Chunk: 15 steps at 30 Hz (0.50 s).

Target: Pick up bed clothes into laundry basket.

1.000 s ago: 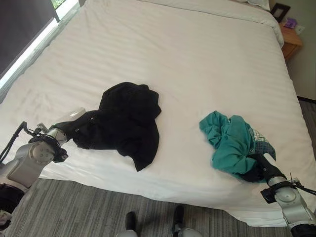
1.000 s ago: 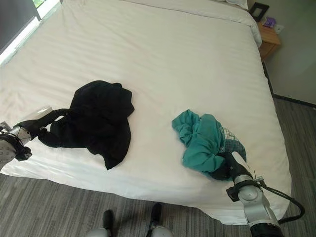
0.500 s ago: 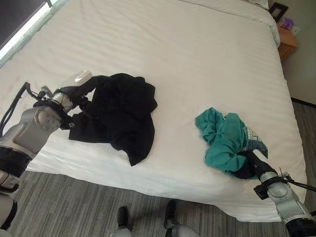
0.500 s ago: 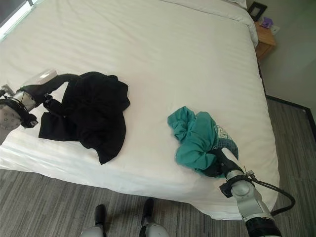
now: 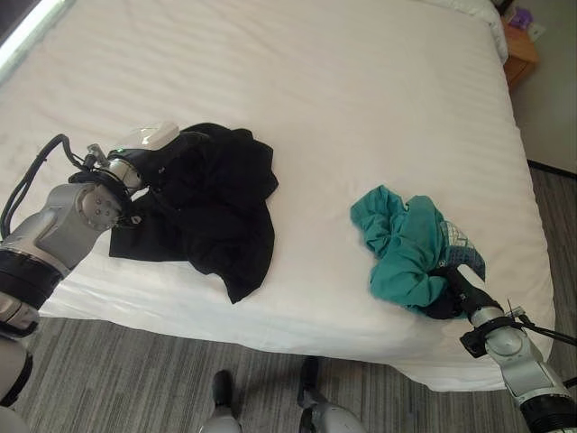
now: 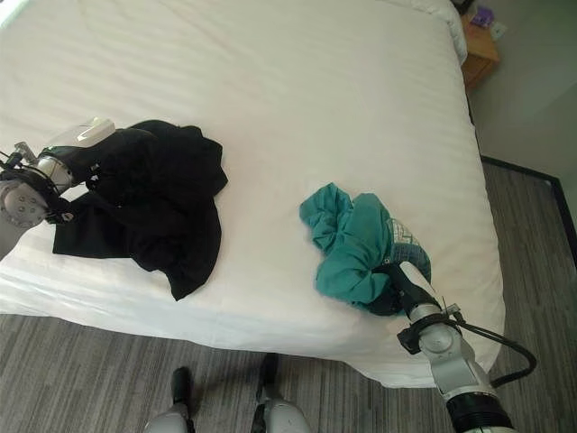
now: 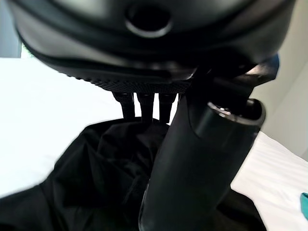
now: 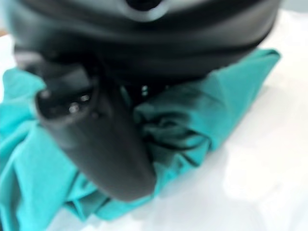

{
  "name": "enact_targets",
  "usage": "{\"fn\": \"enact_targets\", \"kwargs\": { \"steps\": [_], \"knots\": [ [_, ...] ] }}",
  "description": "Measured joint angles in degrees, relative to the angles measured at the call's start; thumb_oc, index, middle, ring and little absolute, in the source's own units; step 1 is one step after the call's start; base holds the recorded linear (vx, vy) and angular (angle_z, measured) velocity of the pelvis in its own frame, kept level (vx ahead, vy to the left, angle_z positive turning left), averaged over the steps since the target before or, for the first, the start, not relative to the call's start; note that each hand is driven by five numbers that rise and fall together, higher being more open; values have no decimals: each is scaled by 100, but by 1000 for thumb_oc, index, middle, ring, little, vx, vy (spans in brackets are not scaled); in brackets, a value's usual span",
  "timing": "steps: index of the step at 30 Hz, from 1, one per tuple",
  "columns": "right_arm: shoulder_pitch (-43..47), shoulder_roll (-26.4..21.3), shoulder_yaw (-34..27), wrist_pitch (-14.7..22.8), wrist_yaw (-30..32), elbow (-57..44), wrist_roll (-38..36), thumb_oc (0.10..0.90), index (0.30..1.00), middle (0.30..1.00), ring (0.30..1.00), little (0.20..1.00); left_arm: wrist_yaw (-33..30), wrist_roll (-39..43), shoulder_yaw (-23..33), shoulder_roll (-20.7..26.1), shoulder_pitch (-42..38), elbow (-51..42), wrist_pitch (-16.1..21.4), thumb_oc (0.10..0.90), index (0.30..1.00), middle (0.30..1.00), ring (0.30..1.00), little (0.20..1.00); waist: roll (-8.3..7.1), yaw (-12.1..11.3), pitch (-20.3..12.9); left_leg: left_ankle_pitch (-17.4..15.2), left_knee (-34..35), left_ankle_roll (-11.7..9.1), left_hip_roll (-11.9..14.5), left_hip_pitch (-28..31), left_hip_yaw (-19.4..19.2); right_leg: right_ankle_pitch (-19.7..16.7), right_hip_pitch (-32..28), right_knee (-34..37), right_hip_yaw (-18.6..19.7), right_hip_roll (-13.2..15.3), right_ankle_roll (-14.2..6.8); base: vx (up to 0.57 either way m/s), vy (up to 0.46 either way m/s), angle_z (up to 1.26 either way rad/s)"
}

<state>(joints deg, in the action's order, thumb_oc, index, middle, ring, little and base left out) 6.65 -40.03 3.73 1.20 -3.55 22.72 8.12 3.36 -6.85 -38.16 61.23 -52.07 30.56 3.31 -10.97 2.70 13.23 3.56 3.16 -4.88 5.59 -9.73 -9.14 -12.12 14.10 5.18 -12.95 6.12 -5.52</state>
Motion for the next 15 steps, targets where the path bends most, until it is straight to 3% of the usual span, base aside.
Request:
{"fn": "enact_targets", "kwargs": {
  "steps": [2, 3, 5, 6, 8, 9, 10, 11, 15],
  "knots": [
    [54, 63, 67, 9, 3, -71, -1, 400, 300, 300, 300, 300, -13, 3, 20, -43, 32, 337, -60, 800, 900, 900, 900, 900, -175, 93, 75, 14, -2, -23, 56, -15, -58, -33, 60, 0, 74, -63, 10, 40, 19, -14],
    [16, 98, 82, 22, 3, -64, 0, 400, 300, 300, 300, 300, -144, 13, 642, -356, 277, 546, 24, 800, 900, 900, 900, 900, -230, 86, 92, 6, -1, -36, 102, -25, -67, -60, 67, -1, 104, -100, -15, 29, 44, -10],
    [-34, 128, 74, 19, 8, -64, 5, 400, 300, 300, 300, 300, -206, 30, 1053, -654, 566, 585, 32, 800, 900, 900, 900, 900, -277, 105, 92, -8, 2, -47, 113, -13, -84, -70, 68, -1, 137, -123, -13, 9, 39, -11],
    [-84, 255, 34, -8, 79, -40, 9, 400, 300, 300, 300, 300, -438, 77, 2096, -1301, 915, 785, 86, 800, 900, 900, 900, 900, -244, 26, 77, -32, 16, -39, 146, 81, -163, -150, 29, -1, 252, -151, -89, 2, 20, -19],
    [-139, 297, 32, -31, 127, -46, 21, 400, 300, 300, 300, 300, -649, 113, 2141, -1506, 989, 738, 82, 800, 900, 900, 900, 900, -291, -3, 76, -42, 39, -39, 154, 81, -184, -199, 48, -1, 249, -159, -157, 9, 8, -12],
    [-145, 303, 45, -54, 137, -41, 25, 400, 300, 300, 300, 300, -684, 128, 2239, -1582, 979, 724, 76, 761, 841, 841, 841, 841, -301, -17, 69, -40, 42, -39, 153, 86, -186, -213, 46, 0, 252, -156, -178, 0, 0, 0],
    [-164, 371, 34, -88, 157, -28, 52, 400, 300, 300, 300, 300, -743, 257, 2416, -1784, 1109, 731, 62, 629, 644, 644, 644, 644, -331, -27, 48, -43, 47, -36, 148, 92, -191, -214, 44, 0, 248, -150, -180, 0, 0, 0],
    [-183, 475, 32, -115, 199, 35, 62, 400, 300, 300, 300, 300, -872, 392, 2812, -2114, 1270, 707, 75, 400, 300, 300, 300, 300, -368, -40, 19, -44, 75, -35, 146, 128, -206, -214, 30, 0, 245, -148, -180, 0, 0, 0],
    [-220, 659, 50, -197, 287, 91, 193, 400, 300, 300, 300, 300, -1170, 873, 2819, -2419, 1736, 0, -10, 400, 300, 300, 300, 300, -418, -174, -87, -28, 112, -27, 141, 162, -203, -212, 17, 1, 234, -142, -180, 6, -2, -2]
  ]
}}
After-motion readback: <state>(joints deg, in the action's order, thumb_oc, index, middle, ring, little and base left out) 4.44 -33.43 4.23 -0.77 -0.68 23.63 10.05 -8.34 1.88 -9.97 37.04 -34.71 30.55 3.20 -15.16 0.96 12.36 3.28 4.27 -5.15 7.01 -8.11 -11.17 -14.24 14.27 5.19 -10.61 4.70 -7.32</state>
